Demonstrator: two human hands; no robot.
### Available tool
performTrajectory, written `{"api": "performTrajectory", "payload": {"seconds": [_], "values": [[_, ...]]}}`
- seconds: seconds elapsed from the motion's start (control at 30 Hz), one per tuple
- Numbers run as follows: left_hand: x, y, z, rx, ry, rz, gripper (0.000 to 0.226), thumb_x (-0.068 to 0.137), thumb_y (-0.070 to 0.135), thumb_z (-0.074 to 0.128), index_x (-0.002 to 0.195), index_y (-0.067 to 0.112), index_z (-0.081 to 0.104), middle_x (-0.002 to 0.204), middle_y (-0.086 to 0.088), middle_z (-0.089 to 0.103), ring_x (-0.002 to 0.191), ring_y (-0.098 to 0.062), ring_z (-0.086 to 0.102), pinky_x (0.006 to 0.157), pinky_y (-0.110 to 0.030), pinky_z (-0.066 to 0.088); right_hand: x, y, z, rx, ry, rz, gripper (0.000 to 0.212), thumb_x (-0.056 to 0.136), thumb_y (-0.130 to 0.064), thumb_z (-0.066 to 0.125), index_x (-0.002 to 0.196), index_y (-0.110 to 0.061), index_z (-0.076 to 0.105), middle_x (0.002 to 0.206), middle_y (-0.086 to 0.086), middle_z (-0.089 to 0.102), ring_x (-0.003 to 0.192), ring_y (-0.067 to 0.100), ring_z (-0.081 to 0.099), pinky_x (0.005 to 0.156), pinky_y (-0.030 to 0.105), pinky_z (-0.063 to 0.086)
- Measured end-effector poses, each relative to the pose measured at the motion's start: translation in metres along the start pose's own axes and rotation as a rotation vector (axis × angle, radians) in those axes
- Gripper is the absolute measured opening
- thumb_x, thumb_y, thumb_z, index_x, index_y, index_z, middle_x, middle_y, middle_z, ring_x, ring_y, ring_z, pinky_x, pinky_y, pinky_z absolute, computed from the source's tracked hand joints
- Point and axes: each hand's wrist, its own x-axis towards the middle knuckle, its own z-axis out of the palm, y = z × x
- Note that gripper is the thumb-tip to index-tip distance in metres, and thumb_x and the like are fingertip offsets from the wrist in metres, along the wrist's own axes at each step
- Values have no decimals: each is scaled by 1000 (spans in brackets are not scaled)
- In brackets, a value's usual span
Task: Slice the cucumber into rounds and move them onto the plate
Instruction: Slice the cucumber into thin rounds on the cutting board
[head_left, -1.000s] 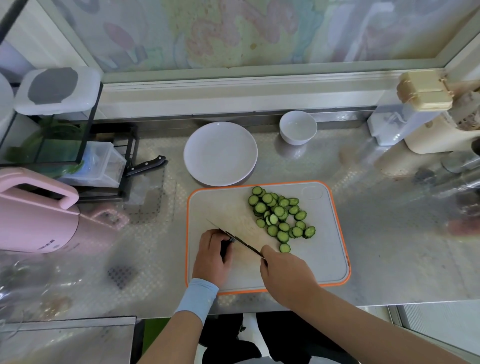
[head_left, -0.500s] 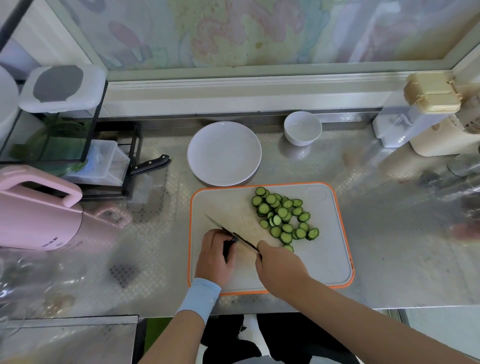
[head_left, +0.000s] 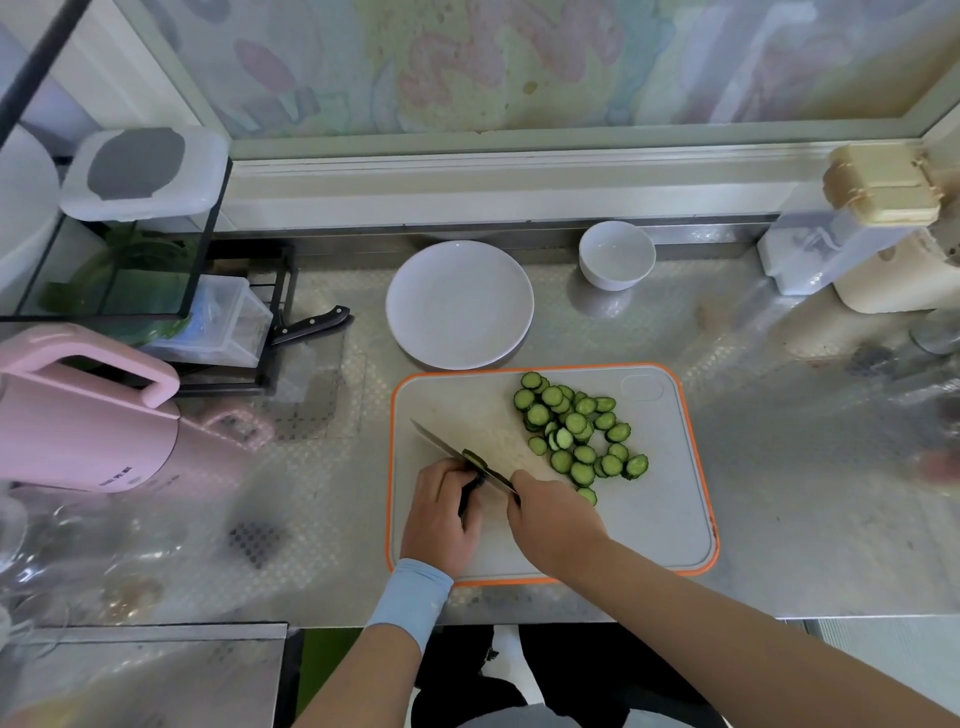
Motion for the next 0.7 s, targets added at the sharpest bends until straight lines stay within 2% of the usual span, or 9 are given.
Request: {"api": "performTrajectory", "payload": {"seconds": [0.07, 0.23, 0.47, 0.7], "values": [[2, 3, 0, -11, 4, -5, 26, 78, -1, 67, 102, 9, 62, 109, 1, 52, 101, -20, 51, 86, -24, 46, -4, 0, -2, 18, 20, -1, 17, 101, -30, 35, 88, -19, 40, 62, 0, 46, 56, 26, 47, 44, 30, 28], [3, 2, -2, -46, 13, -37, 20, 83, 14, 55, 102, 14, 54, 105, 3, 47, 94, -20, 51, 80, -23, 45, -20, 5, -7, 16, 39, 8, 19, 101, -31, 35, 86, -20, 39, 62, 0, 49, 56, 25, 49, 52, 34, 41], [3, -2, -1, -77, 10, -55, 21, 82, 14, 55, 103, 13, 53, 104, 0, 48, 93, -22, 53, 77, -24, 47, -34, 13, -9, 18, 47, 28, 22, 100, -33, 34, 83, -20, 38, 62, -1, 49, 55, 22, 45, 47, 31, 31], [3, -3, 1, -63, 2, -57, 20, 81, 15, 55, 101, 10, 54, 102, -4, 51, 93, -22, 53, 78, -25, 47, -37, 12, -12, 19, 43, 33, 22, 100, -33, 34, 82, -21, 37, 63, 0, 49, 55, 22, 46, 47, 31, 33]]}}
